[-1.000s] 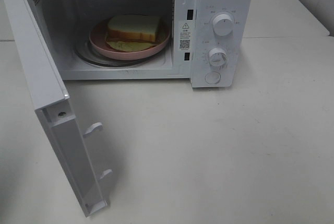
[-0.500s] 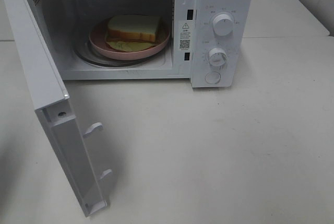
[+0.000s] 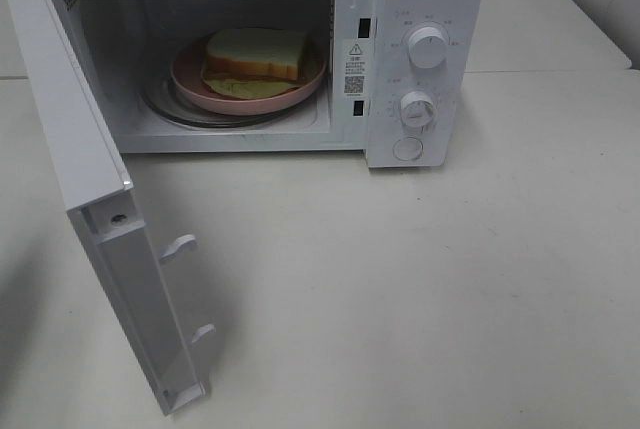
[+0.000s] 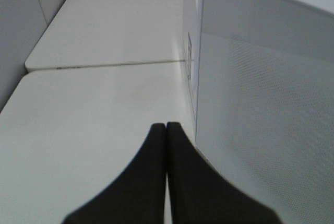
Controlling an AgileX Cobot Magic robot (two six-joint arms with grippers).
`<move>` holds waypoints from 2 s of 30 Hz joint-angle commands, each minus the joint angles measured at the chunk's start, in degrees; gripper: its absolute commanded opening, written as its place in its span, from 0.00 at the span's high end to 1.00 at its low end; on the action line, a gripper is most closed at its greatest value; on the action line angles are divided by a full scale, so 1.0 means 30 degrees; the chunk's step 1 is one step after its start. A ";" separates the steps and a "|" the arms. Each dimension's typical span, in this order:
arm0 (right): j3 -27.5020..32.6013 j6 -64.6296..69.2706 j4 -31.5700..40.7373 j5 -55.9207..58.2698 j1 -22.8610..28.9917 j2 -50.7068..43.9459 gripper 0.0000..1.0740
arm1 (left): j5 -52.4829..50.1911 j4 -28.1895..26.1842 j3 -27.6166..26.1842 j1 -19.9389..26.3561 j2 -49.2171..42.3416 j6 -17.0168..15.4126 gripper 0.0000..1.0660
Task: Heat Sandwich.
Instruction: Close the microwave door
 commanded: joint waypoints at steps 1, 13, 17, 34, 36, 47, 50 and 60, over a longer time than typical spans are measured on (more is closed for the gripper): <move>-0.0019 0.0115 -0.0038 -0.0248 -0.0134 -0.0497 0.29 | -0.2712 0.1261 0.0076 -0.0115 0.1127 0.0000 1.00; -0.0019 0.0115 -0.0038 -0.0248 -0.0134 -0.0497 0.29 | -0.5080 0.4908 -0.1146 -0.0115 0.4374 -0.2960 1.00; -0.0019 0.0134 -0.0038 -0.0248 -0.0134 -0.0497 0.29 | -0.5749 0.6608 -0.1700 -0.0115 0.5519 -0.4431 1.00; -0.0019 0.0134 -0.0038 -0.0248 -0.0134 -0.0497 0.29 | -0.7009 0.5233 -0.3915 -0.3934 0.9091 -0.4030 1.00; -0.0019 0.0134 -0.0038 -0.0248 -0.0134 -0.0497 0.29 | -0.6990 0.5042 -0.4068 -0.4106 0.9186 -0.3915 1.00; -0.0019 0.0115 -0.0038 -0.0248 -0.0134 -0.0497 0.29 | -0.6914 0.3018 -0.5978 -0.7047 1.0867 -0.3323 1.00; -0.0019 0.0115 -0.0038 -0.0248 -0.0134 -0.0497 0.29 | -0.6875 0.1853 -0.6646 -0.8117 1.1287 -0.3056 1.00; -0.0019 0.0115 -0.0038 -0.0248 -0.0134 -0.0497 0.29 | -0.5462 -0.0783 -0.8652 -1.0332 1.2376 -0.1031 1.00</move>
